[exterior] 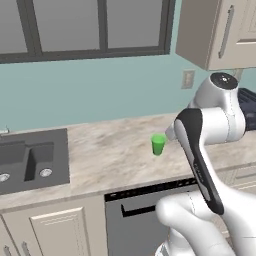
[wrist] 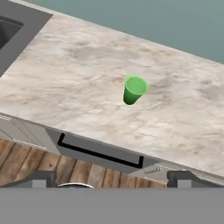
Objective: Place the pitcher and cup on the dining counter for serving.
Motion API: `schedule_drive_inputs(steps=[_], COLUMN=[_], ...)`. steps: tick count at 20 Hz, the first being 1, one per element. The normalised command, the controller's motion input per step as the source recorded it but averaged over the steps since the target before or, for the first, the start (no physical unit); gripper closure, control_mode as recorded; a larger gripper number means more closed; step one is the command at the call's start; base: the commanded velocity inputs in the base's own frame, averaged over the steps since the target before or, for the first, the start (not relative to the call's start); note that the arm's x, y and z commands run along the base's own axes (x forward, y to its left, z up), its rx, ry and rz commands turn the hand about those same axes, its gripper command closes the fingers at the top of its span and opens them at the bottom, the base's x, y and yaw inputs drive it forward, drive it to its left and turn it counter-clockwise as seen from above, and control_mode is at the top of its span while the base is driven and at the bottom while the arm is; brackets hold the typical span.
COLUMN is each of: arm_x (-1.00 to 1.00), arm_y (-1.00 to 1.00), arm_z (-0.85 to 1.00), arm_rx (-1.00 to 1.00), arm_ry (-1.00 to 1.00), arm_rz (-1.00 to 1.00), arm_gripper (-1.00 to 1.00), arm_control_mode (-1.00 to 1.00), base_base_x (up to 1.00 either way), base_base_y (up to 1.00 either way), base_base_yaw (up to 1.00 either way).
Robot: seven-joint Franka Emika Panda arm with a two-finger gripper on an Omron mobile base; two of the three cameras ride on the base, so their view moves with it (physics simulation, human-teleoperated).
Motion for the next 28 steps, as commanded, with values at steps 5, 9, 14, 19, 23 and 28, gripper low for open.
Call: schedule_drive_inputs(steps=[5, 9, 14, 19, 23, 28], arm_x=[0.0, 0.35, 0.72, 0.78, 0.6, 0.47], arm_y=[0.0, 0.04, 0.0, -0.12, -0.31, -0.44], arm_z=[0.0, -0.17, -0.4, -0.54, -0.6, -0.59], arm_rx=[0.0, 0.0, 0.0, 0.0, 0.0, 0.01], arm_ry=[0.0, 0.13, 0.26, 0.29, 0.11, 0.0], arm_rz=[0.0, -0.02, -0.12, -0.11, -0.09, -0.1], arm_gripper=[-1.0, -1.0, -1.0, -1.0, -1.0, -1.0], arm_control_mode=[1.0, -1.0, -1.0, -1.0, -1.0, -1.0], base_base_x=[0.29, 0.0, 0.0, 0.0, 0.0, 0.0], base_base_y=[0.38, 0.0, 0.0, 0.0, 0.0, 0.0], base_base_yaw=[0.01, 0.0, 0.0, 0.0, 0.0, 0.0])
